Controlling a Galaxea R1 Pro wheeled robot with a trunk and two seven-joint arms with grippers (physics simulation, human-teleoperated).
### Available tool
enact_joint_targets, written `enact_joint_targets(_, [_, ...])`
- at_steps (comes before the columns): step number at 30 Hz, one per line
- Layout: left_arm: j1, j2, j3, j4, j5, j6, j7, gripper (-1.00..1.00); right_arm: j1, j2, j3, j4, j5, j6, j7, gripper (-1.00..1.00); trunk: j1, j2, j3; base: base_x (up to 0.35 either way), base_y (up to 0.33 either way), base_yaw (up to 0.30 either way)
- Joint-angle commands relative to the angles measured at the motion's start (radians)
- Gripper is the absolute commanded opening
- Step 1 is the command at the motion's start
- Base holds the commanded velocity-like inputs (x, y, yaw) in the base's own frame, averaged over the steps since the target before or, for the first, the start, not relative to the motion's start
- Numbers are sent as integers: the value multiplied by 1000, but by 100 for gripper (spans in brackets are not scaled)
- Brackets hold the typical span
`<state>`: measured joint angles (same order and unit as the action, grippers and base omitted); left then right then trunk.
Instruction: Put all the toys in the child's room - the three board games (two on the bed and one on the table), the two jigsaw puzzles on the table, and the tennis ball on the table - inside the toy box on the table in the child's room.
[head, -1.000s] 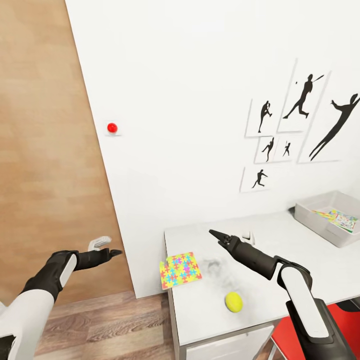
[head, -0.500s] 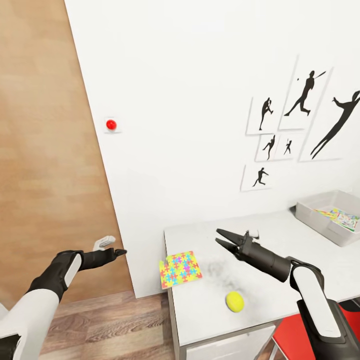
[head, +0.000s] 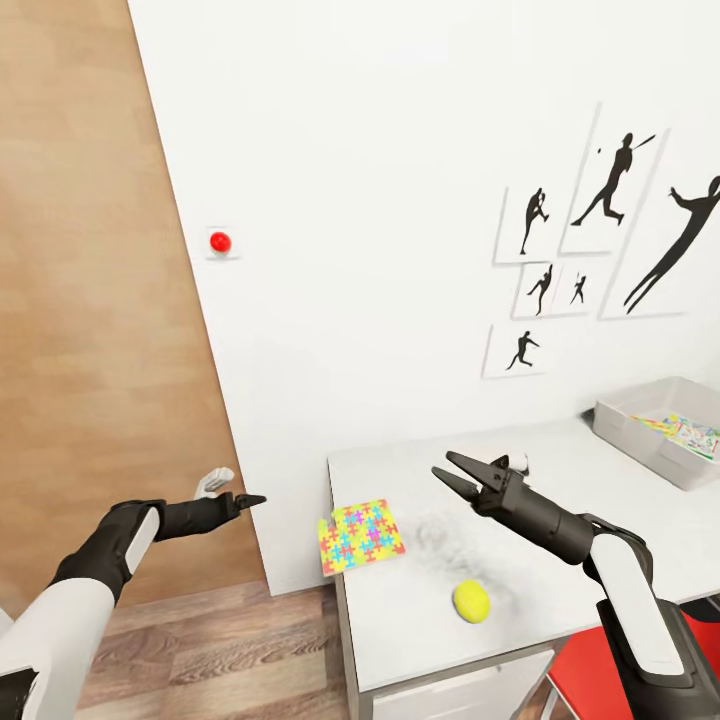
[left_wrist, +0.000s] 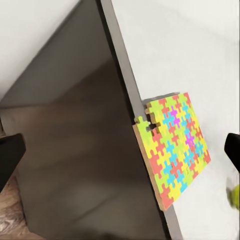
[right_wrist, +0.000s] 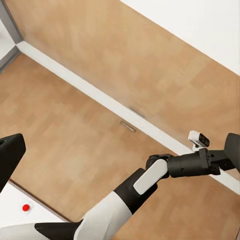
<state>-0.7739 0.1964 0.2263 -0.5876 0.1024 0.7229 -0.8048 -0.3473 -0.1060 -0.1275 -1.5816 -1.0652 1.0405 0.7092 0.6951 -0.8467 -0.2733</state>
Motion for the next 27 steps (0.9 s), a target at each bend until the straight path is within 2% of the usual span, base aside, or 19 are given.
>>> enact_joint_targets(1, [-1, 0, 1, 0, 4, 12, -14, 100, -1, 0, -1, 0, 4, 4, 5, 100, 4, -8, -5, 0, 0, 0])
enact_joint_targets(6, [-1, 3, 2, 0, 6, 25, -40, 100, -1, 1, -1, 0, 4, 4, 6, 100, 23, -43, -20, 0, 0, 0])
enact_joint_targets(9, [-1, 5, 3, 0, 7, 49, -79, 100, -1, 3, -1, 0, 4, 4, 6, 100, 35, -64, -30, 0, 0, 0])
enact_joint_targets(11, [-1, 9, 4, 0, 4, 59, -126, 100, -1, 3, -1, 0, 4, 4, 6, 100, 42, -78, -36, 0, 0, 0])
enact_joint_targets(14, [-1, 38, 1, 0, 1, 65, -215, 100, -1, 3, -1, 0, 4, 4, 6, 100, 54, -99, -45, 0, 0, 0])
enact_joint_targets(17, [-1, 58, -1, 0, 0, 68, -278, 100, -1, 4, 0, 0, 4, 3, 5, 100, 65, -120, -55, 0, 0, 0])
enact_joint_targets(20, [-1, 69, -2, 0, 0, 68, -301, 100, -1, 6, 0, 0, 4, 2, 3, 100, 77, -141, -64, 0, 0, 0])
enact_joint_targets(27, [-1, 75, -2, 0, 0, 69, -312, 100, -1, 8, 0, 0, 4, 1, 3, 100, 104, -190, -86, 0, 0, 0])
